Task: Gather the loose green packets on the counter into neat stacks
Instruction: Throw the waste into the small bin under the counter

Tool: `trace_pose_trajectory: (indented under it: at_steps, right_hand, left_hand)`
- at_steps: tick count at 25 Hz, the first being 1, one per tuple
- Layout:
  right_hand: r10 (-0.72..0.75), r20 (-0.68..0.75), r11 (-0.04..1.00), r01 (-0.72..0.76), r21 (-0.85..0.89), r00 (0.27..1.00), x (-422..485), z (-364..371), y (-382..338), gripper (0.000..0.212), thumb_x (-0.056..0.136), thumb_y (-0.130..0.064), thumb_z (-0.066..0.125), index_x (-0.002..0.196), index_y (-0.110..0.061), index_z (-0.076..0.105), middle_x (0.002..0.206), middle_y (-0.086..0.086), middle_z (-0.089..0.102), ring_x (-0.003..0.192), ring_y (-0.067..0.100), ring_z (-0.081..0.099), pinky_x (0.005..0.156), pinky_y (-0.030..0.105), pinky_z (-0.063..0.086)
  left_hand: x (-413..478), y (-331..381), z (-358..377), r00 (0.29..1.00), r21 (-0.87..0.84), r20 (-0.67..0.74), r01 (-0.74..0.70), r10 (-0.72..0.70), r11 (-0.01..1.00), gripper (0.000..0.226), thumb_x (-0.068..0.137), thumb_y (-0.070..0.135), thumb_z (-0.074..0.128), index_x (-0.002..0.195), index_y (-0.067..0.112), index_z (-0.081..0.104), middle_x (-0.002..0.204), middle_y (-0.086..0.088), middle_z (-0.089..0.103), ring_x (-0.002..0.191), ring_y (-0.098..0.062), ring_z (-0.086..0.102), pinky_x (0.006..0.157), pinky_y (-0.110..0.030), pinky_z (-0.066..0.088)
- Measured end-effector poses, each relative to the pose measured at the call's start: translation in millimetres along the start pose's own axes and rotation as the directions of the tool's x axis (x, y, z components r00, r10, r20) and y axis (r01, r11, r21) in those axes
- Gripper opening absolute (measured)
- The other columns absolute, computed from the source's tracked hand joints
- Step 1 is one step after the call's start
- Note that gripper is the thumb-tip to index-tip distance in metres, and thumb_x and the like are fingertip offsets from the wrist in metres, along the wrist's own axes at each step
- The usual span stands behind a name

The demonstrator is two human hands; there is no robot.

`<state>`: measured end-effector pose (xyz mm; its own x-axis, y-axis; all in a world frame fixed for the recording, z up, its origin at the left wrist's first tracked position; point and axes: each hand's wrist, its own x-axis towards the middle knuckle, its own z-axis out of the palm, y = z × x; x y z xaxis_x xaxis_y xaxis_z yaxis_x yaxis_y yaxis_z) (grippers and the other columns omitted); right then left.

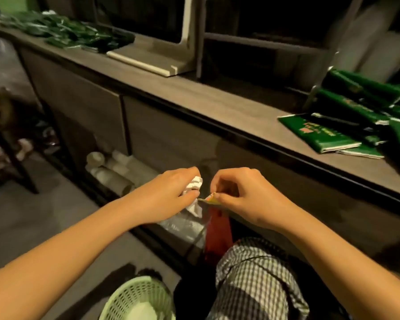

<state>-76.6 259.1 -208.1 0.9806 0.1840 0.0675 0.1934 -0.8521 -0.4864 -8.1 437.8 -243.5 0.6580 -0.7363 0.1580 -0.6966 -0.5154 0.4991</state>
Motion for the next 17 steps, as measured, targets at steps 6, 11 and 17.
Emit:
trace_pose_trajectory:
  at_steps: [6,11,17]
  right_hand:
    - [0.066,0.291,0.992,-0.094,0.083,0.955,44.6,119.0,7.3,0.011,0.085,-0.022,0.066,0.077,-0.025,0.06,0.07,-0.012,0.061,0.072,0.011,0.059,0.071,0.034,0.049]
    - [0.134,0.453,0.964,-0.222,0.147,0.881,60.8,207.0,15.9,0.02,0.082,-0.016,0.066,0.068,-0.027,0.057,0.071,-0.006,0.061,0.071,0.012,0.058,0.072,0.03,0.049]
    - [0.233,0.602,0.935,-0.345,0.076,0.764,59.8,300.2,27.0,0.011,0.08,-0.016,0.062,0.073,-0.025,0.061,0.083,0.001,0.064,0.09,0.02,0.063,0.077,0.024,0.048]
  left_hand:
    - [-61.7,-82.1,53.9,0.952,-0.083,0.154,0.279,-0.264,0.957,0.006,0.097,0.021,0.044,0.096,0.019,0.038,0.088,0.009,0.038,0.081,-0.01,0.043,0.065,-0.024,0.031]
    - [-105.4,-134.9,114.8,0.845,-0.097,0.185,0.524,-0.502,0.846,0.019,0.094,0.015,0.048,0.111,0.006,0.047,0.105,-0.006,0.044,0.103,-0.024,0.047,0.083,-0.027,0.032]
    - [-147.3,-179.4,177.2,0.784,-0.108,0.267,0.603,-0.561,0.791,0.027,0.076,0.041,0.03,0.082,0.017,0.041,0.085,-0.005,0.048,0.087,-0.028,0.05,0.08,-0.032,0.038]
